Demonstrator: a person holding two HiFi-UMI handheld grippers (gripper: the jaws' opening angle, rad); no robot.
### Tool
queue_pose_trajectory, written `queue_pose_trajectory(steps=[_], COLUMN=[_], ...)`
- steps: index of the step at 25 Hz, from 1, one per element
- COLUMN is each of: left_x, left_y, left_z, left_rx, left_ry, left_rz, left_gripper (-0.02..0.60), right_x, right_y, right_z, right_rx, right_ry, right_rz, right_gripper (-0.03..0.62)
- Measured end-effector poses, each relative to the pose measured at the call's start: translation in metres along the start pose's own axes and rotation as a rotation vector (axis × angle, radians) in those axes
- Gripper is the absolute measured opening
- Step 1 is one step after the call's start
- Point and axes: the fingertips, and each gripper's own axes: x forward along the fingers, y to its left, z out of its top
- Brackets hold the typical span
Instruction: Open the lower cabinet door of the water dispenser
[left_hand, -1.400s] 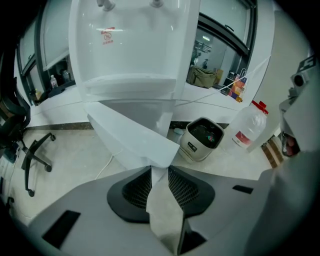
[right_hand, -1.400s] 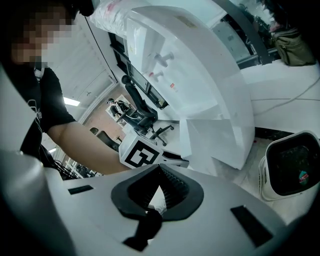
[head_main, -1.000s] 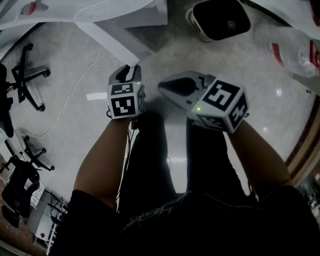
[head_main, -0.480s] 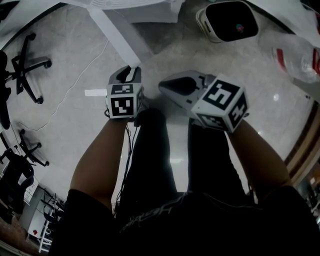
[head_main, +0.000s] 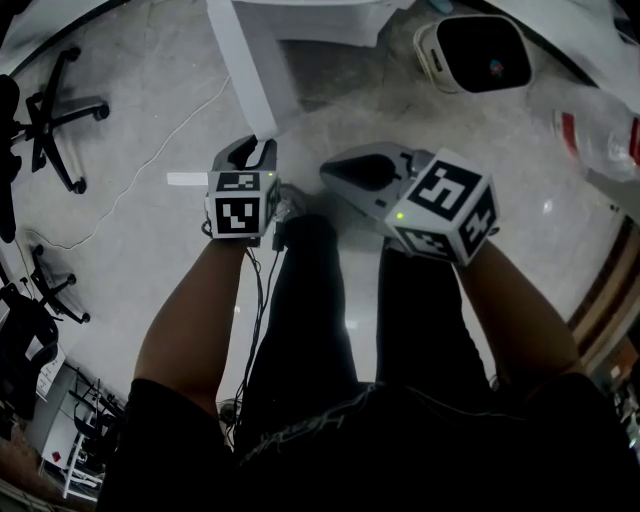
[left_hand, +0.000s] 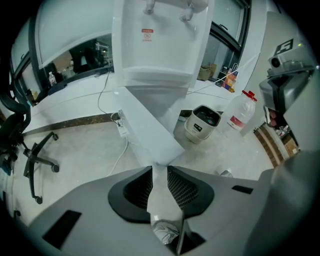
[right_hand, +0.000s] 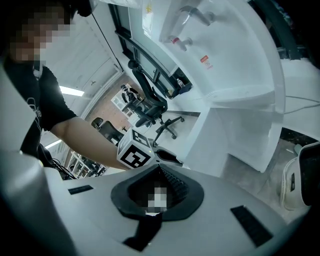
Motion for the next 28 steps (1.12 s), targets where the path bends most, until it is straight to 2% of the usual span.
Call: queue_pose_trajectory(steps=[11,20,28], left_x=[-0.012,-0.018,-0.022], left_y=[0.042,0.069,0.102], left_z=[-0.018,-0.024,-0.031], left_rx=[0.072,0.145,0.131], left_ry=[0.007,0.015,0.018], left_rz=[0.013,-0.015,-0.012], left_gripper=[0.092,0.091,0.091], right_x=[0.038,0.062,0.093], right_y=[0.02,0.028,0.038], right_z=[0.012,0.019,0.032], right_rx=[-0.027,-0.028,-0.029], right_ry=[0.03,0.043,0.049], right_rz=[0.023,0.019,0.031], right_gripper=[0.012,0.012,0.012])
